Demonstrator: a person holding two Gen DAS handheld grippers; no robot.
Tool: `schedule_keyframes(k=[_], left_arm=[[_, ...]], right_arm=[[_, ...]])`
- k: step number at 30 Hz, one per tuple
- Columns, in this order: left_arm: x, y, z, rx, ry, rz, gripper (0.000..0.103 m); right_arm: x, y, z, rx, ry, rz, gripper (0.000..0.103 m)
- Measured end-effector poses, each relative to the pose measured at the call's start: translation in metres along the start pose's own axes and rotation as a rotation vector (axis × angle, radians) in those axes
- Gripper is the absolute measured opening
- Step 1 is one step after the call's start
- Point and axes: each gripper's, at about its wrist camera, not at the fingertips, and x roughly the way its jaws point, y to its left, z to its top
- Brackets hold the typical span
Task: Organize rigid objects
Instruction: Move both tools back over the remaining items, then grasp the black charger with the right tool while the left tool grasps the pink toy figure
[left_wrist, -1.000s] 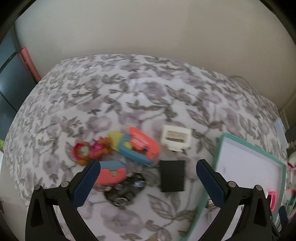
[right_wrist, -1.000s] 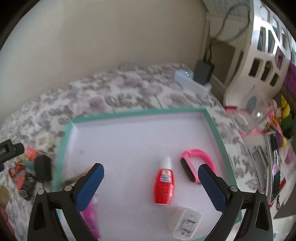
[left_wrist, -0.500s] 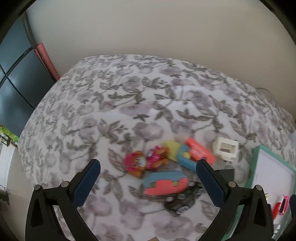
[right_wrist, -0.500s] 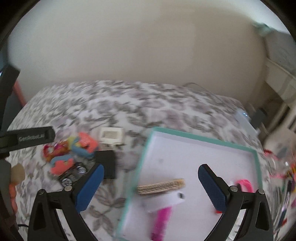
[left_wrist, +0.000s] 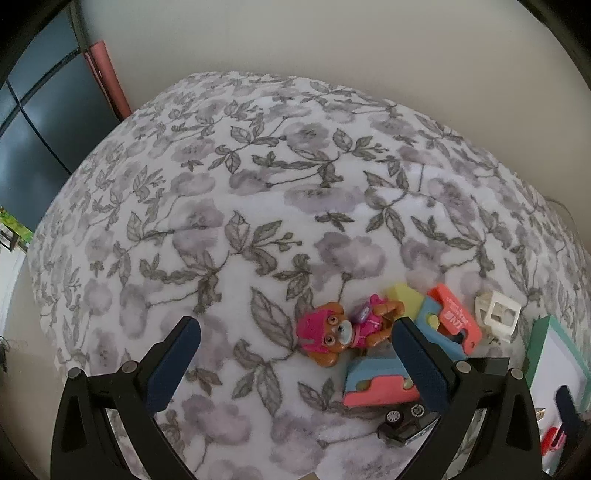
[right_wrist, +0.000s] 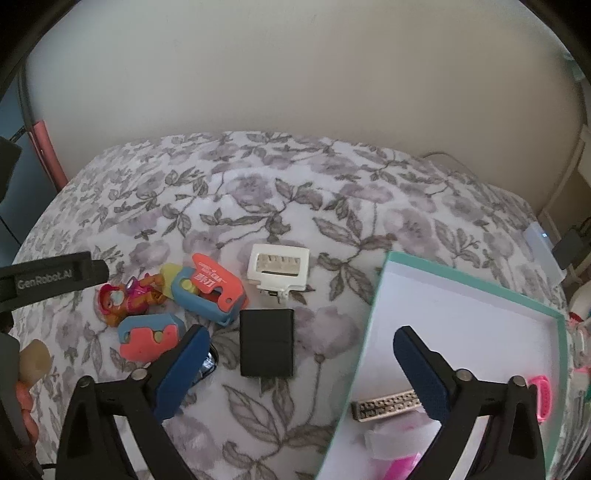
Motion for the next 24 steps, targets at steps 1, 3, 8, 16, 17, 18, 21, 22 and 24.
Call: schedule_keyframes(k=[1, 3, 8, 16, 17, 18, 21, 22, 24], left_arm=[[0.001, 0.001, 0.001, -0.007, 0.005, -0.013, 0.103], [0.006, 0.001, 0.003, -0.018, 0.017, -0.038, 0.103], [0.021, -0.008, 0.003, -0.004, 0.054, -0.059, 0.103], [0.041, -0.030, 0.001, 0.073, 0.104, -0.048, 0.103], [0.044, -0.031, 0.001, 0.071, 0.113, -0.055, 0.103], [0.047, -0.031, 0.000, 0.068, 0.121, -0.055, 0.103], [0.055, -0.033, 0.000, 0.069, 0.132, -0.040, 0.103], [0.057, -0.033, 0.000, 0.070, 0.135, -0.037, 0.103], [0.061, -0.034, 0.001, 0.075, 0.139, -0.018, 0.103]], right_arm=[[0.003, 0.001, 0.001, 0.001, 0.007, 0.006, 0.096], [0.012, 0.005, 0.001, -0.002, 0.025, 0.018, 0.094], [0.028, 0.008, -0.002, -0.010, 0.062, 0.017, 0.086], [0.047, 0.010, -0.006, -0.017, 0.102, 0.021, 0.083], [0.047, 0.011, -0.006, -0.025, 0.098, 0.017, 0.081], [0.048, 0.012, -0.005, -0.031, 0.102, 0.018, 0.081], [0.053, 0.013, -0.005, -0.024, 0.113, 0.031, 0.079], [0.055, 0.014, -0.006, -0.027, 0.117, 0.029, 0.077], [0.058, 0.014, -0.007, -0.030, 0.126, 0.027, 0.074]])
